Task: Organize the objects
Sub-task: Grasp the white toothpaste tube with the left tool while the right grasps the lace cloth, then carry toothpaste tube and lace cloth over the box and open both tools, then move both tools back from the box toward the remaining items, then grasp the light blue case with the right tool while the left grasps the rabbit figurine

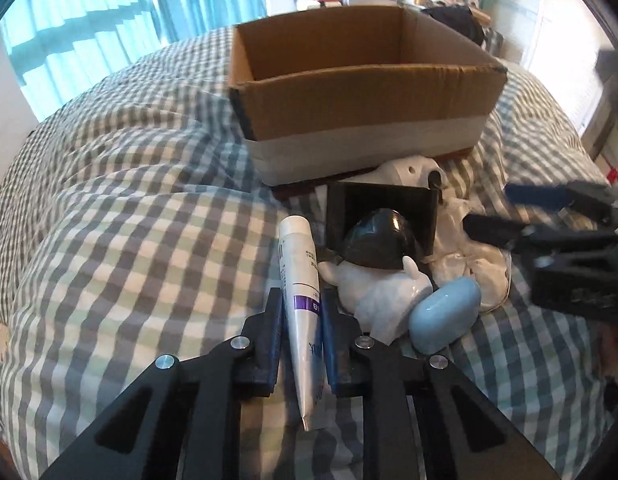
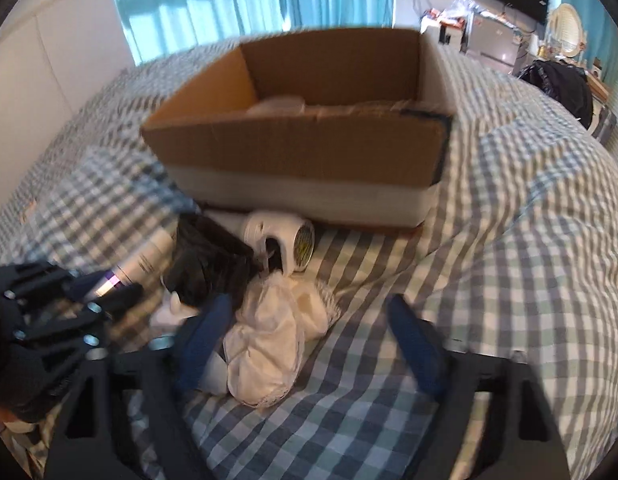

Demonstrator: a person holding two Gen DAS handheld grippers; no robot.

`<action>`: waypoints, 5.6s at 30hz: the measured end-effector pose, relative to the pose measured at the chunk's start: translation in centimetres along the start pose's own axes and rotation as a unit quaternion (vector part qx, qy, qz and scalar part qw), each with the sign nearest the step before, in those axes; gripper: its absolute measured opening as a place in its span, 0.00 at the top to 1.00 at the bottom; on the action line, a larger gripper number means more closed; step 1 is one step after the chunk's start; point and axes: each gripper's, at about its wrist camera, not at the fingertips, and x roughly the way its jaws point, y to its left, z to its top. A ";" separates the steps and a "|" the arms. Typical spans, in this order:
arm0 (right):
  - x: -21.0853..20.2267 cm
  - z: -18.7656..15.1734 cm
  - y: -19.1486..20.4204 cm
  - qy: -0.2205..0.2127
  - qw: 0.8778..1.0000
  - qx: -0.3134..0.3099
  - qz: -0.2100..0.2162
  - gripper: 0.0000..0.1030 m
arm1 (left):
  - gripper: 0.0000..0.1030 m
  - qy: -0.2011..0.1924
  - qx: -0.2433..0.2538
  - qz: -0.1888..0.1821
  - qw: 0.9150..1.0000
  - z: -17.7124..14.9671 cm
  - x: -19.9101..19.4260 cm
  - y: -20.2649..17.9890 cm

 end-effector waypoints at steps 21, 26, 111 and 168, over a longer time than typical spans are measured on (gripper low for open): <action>-7.5 -1.1 3.5 -0.044 0.997 -0.061 -0.035 0.93 | 0.83 -0.028 -0.004 -0.047 0.999 -1.7 -4.4 0.3; -10.9 -1.0 3.9 -0.067 0.995 -0.061 -0.045 0.93 | 0.83 -0.052 0.008 -0.053 0.997 -1.4 -6.8 -0.3; -27.1 10.3 4.6 -0.264 0.959 -0.044 -0.094 0.07 | 0.03 -0.176 0.017 -0.023 0.984 13.2 -16.9 5.7; -5.7 -2.5 -1.7 -0.045 0.998 0.043 0.001 0.51 | 0.03 0.047 0.060 -0.051 0.996 2.0 4.3 -3.3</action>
